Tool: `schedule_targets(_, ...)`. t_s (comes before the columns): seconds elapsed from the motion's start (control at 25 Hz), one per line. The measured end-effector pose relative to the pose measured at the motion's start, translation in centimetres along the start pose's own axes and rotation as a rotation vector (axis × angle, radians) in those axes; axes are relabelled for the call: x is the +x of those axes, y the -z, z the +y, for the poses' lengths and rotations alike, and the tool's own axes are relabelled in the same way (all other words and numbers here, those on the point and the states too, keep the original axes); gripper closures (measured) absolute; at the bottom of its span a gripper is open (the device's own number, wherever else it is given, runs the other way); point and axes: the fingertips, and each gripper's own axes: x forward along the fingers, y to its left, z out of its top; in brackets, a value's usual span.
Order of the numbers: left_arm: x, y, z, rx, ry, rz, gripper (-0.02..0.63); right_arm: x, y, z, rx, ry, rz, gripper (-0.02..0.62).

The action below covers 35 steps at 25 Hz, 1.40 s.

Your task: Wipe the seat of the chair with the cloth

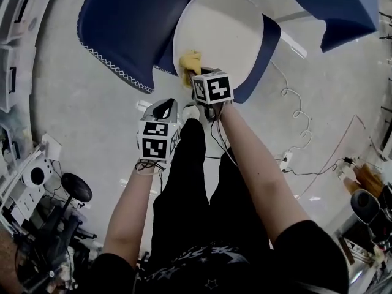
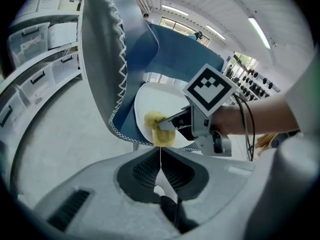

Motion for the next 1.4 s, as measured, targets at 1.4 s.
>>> schedule_targets(1.4,-3.6,-9.0,-26.2,0.112,0.02,-0.207,0.584,-31.9,5.2,-14.4,-0.01,0.09,-0.218,0.523)
